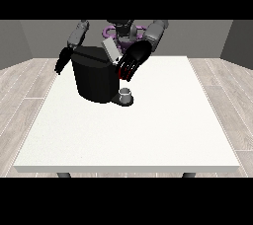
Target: Insert the coffee pod into the coffee machine and close the lid
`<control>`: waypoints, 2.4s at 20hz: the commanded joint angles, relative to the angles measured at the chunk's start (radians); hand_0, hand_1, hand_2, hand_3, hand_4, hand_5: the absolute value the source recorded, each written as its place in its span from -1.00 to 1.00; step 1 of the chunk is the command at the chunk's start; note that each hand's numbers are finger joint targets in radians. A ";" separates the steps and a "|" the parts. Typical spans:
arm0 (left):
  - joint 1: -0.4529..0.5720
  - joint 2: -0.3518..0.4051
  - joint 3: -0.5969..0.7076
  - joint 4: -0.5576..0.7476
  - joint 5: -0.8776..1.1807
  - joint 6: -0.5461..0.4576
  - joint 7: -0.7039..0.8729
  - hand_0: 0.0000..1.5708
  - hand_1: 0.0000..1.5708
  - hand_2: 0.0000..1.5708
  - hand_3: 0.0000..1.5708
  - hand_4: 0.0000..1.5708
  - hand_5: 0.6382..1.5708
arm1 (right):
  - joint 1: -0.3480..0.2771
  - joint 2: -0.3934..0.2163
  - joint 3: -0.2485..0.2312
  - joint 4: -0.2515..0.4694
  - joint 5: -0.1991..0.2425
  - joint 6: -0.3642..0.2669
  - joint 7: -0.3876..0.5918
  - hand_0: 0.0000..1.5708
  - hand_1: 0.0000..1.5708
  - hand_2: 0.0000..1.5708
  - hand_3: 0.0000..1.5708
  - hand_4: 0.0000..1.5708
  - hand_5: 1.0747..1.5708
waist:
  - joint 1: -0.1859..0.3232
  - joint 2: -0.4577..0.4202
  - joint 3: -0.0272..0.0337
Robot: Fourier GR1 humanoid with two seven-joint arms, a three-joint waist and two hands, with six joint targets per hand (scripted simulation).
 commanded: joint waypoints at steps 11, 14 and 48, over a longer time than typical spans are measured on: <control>0.212 -0.158 -0.014 -0.014 0.037 -0.044 0.031 -1.00 -1.00 -0.89 -1.00 -1.00 1.00 | 0.206 0.025 -0.019 0.099 -0.025 0.006 -0.067 -1.00 -1.00 -1.00 -1.00 -1.00 1.00 | 0.150 -0.265 -0.0010; 0.275 -0.270 0.062 -0.041 0.153 -0.025 0.016 -1.00 -1.00 -0.83 -1.00 -1.00 1.00 | 0.246 0.002 -0.050 0.125 -0.054 0.033 -0.050 -1.00 -1.00 -1.00 -1.00 -1.00 1.00 | 0.205 -0.371 -0.0018; 0.879 -0.542 0.091 -0.338 0.739 -0.081 0.069 -1.00 -1.00 -1.00 -1.00 -0.51 1.00 | 0.087 -0.095 -0.130 0.095 -0.220 0.226 0.060 -1.00 -1.00 -1.00 -1.00 -0.89 1.00 | 0.511 -0.554 -0.0007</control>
